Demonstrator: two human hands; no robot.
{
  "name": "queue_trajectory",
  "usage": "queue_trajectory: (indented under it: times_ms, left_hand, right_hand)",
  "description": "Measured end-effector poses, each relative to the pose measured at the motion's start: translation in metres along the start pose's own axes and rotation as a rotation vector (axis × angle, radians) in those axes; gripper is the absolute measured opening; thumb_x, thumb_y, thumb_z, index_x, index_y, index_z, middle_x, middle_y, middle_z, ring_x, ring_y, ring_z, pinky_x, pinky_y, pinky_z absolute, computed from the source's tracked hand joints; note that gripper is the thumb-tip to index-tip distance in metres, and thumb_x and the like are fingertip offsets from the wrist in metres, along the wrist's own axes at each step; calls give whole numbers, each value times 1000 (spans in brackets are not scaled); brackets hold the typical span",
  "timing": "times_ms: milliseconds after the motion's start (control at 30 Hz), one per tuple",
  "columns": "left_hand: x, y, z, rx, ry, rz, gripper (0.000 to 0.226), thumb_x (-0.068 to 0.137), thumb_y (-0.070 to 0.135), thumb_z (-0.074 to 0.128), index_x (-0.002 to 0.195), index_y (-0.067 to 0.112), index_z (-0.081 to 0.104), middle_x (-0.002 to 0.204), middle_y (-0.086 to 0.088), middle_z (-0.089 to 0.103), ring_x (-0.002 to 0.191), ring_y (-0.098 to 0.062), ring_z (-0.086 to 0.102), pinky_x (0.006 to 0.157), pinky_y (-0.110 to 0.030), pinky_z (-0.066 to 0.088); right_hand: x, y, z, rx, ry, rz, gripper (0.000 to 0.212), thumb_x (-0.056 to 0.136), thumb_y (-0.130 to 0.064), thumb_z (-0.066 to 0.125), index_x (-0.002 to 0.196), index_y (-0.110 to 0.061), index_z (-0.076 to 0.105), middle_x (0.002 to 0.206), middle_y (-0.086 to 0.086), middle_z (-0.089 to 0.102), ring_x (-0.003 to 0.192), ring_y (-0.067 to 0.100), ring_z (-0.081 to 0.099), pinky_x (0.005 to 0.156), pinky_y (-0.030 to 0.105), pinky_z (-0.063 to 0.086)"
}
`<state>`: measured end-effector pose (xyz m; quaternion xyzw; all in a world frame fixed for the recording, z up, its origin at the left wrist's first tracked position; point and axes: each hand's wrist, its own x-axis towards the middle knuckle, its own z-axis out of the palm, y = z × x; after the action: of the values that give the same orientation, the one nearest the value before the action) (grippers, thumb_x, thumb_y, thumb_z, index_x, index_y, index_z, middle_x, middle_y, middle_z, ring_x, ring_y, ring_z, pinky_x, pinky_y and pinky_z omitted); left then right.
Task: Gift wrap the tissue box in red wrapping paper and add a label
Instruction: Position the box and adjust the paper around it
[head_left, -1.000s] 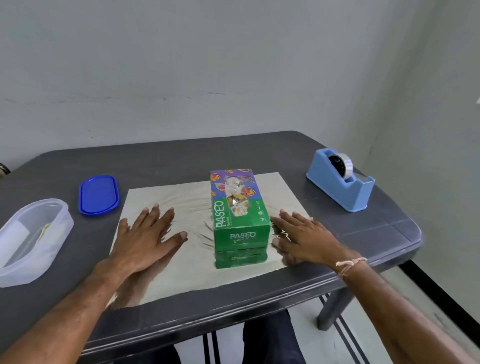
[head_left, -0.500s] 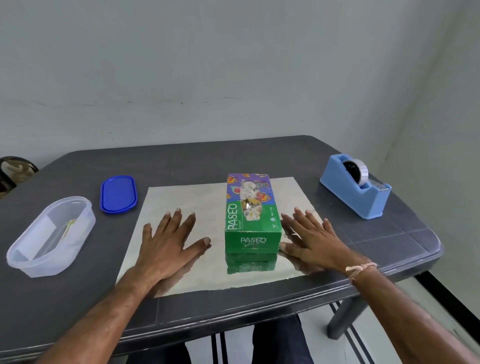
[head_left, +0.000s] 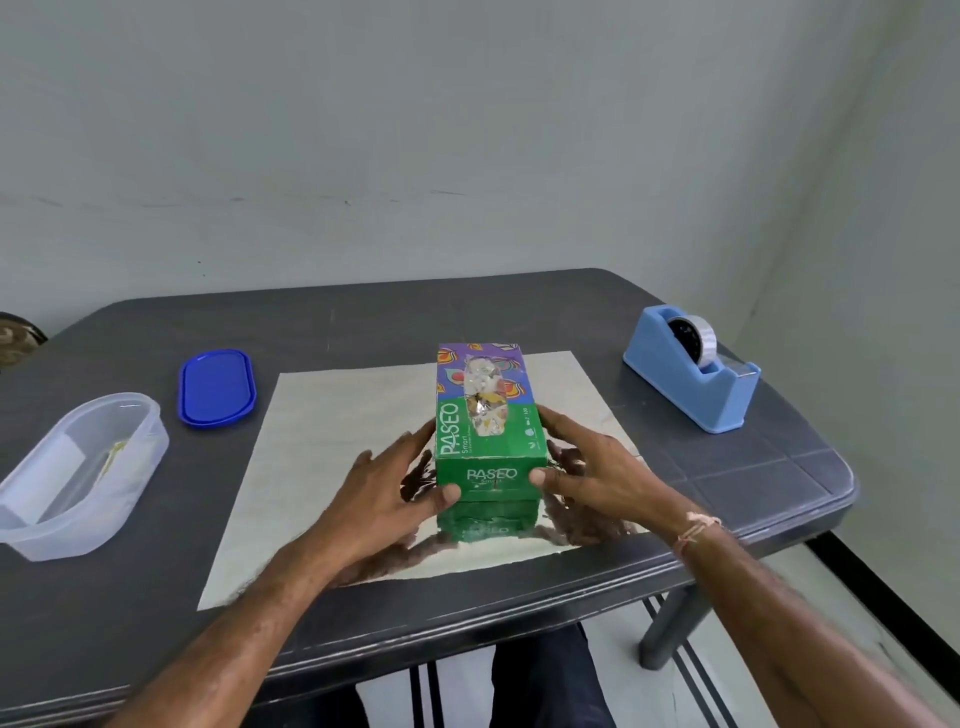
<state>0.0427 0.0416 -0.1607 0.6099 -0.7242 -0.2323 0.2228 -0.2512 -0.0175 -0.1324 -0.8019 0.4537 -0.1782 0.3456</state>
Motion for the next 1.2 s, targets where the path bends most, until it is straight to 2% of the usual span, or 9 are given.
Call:
queue_trajectory:
  times_ms: [67, 167, 267, 333, 433, 567, 767, 867, 1200]
  left_hand:
    - [0, 3, 2, -102, 32, -3, 86, 85, 87, 42, 159, 48, 21, 141, 5, 64, 125, -29, 62, 113, -61, 38]
    - [-4, 12, 3, -314, 93, -18, 72, 90, 81, 45, 152, 45, 40, 122, 14, 74, 104, -29, 72, 93, -51, 58]
    - [-2, 24, 3, -514, 119, -73, 51, 94, 66, 54, 133, 33, 60, 117, 9, 74, 103, -11, 71, 83, -39, 63]
    - [0, 31, 3, -633, 130, -132, 44, 93, 62, 58, 118, 27, 66, 108, 0, 75, 97, -15, 69, 76, -36, 63]
    - [5, 33, 6, -600, 204, -137, 43, 89, 55, 65, 112, 18, 65, 105, 3, 78, 98, -15, 74, 89, -34, 58]
    - [7, 33, 4, -698, 126, -141, 61, 91, 45, 69, 146, 30, 50, 126, 7, 73, 112, -6, 70, 102, -30, 52]
    - [8, 35, -2, -692, 81, -157, 65, 95, 43, 65, 153, 49, 36, 118, 25, 72, 106, 9, 67, 81, -15, 48]
    - [8, 34, -3, -702, 67, -170, 60, 98, 40, 64, 151, 50, 39, 111, 30, 73, 103, 13, 66, 85, -20, 45]
    - [9, 36, -9, -709, 39, -229, 62, 96, 40, 67, 152, 44, 42, 130, 10, 71, 124, -11, 62, 114, -42, 40]
  right_hand:
    - [2, 2, -2, 47, -5, -5, 83, 90, -58, 67, 160, -41, 25, 156, -16, 47, 139, 18, 52, 116, 47, 44]
    - [3, 7, -4, 83, -42, -13, 80, 90, -57, 66, 159, -42, 28, 153, -17, 51, 138, 13, 53, 115, 44, 45]
    - [1, 1, -6, 288, -17, -18, 63, 99, -47, 61, 156, -30, 39, 143, -15, 60, 129, 4, 59, 107, 29, 51]
    - [2, -3, -7, 368, 27, -15, 54, 102, -39, 57, 152, -23, 46, 138, -10, 65, 125, 6, 63, 105, 30, 53]
    - [4, -6, -10, 428, 34, 18, 44, 103, -39, 56, 143, -19, 54, 133, -7, 69, 120, 8, 66, 101, 25, 53]
    - [8, -6, -12, 433, 64, 51, 38, 104, -47, 50, 124, -17, 63, 120, -5, 74, 112, 12, 70, 94, 24, 48]
    - [17, 1, -6, 494, 100, 66, 43, 105, -47, 49, 118, -10, 66, 117, -2, 76, 113, 19, 70, 103, 35, 49]
    - [19, 4, -5, 485, 115, 83, 38, 103, -45, 56, 111, -9, 67, 111, 1, 77, 107, 22, 72, 102, 39, 51]
    - [15, -3, -6, 522, 125, 122, 47, 99, -46, 61, 113, -2, 66, 109, 7, 78, 107, 30, 73, 98, 38, 55]
